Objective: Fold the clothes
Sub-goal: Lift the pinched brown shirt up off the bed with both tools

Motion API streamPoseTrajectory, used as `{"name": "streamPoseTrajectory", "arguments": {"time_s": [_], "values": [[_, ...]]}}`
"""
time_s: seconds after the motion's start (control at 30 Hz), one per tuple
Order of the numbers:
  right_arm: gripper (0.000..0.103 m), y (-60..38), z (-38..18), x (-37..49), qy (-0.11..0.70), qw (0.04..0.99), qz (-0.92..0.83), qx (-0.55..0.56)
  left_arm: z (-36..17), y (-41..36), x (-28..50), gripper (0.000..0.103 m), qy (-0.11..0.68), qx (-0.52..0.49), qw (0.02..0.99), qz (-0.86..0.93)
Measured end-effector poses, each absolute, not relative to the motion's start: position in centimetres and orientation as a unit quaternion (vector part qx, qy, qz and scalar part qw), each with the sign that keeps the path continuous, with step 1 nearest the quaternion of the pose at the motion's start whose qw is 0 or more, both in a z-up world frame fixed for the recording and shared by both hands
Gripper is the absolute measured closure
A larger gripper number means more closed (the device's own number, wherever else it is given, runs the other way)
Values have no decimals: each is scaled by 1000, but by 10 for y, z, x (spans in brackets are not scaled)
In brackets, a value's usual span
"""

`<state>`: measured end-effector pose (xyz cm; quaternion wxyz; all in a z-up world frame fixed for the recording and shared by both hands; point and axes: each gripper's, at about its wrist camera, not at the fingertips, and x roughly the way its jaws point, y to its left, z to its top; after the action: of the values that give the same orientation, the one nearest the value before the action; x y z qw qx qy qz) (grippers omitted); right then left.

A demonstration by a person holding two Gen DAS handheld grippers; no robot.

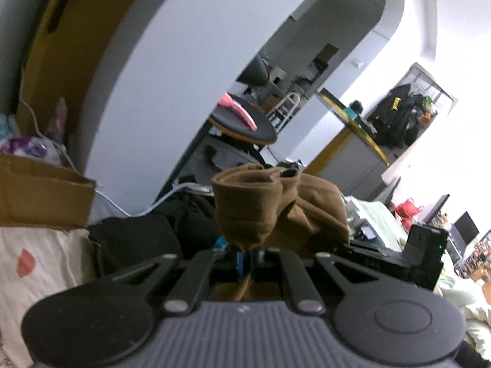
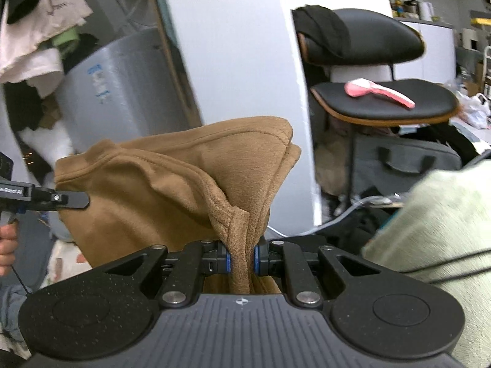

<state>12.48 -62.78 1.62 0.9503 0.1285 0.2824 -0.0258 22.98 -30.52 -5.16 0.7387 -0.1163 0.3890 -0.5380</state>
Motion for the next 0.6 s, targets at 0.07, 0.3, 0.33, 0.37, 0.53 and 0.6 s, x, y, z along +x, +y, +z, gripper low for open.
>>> {"name": "streamPoseTrajectory", "arguments": {"time_s": [0.07,0.3,0.33,0.37,0.53,0.6], "values": [[90,-636,2,124,284,949,-39,128,-67,-313,231,99,393,-117,732,-544],[90,-656,-43,128,295,945,-67,124,-107,-333,237,99,410,-94,719,-553],[90,-657,-50,129,299,944,-69,124,-109,-334,238,99,411,-92,717,-555],[90,-659,-56,131,303,942,-70,124,-112,-335,240,99,413,-90,716,-556],[90,-665,-83,140,324,934,-73,133,-125,-342,242,99,420,-75,706,-565],[90,-666,-91,144,329,932,-73,133,-129,-344,244,99,422,-64,703,-569]]}}
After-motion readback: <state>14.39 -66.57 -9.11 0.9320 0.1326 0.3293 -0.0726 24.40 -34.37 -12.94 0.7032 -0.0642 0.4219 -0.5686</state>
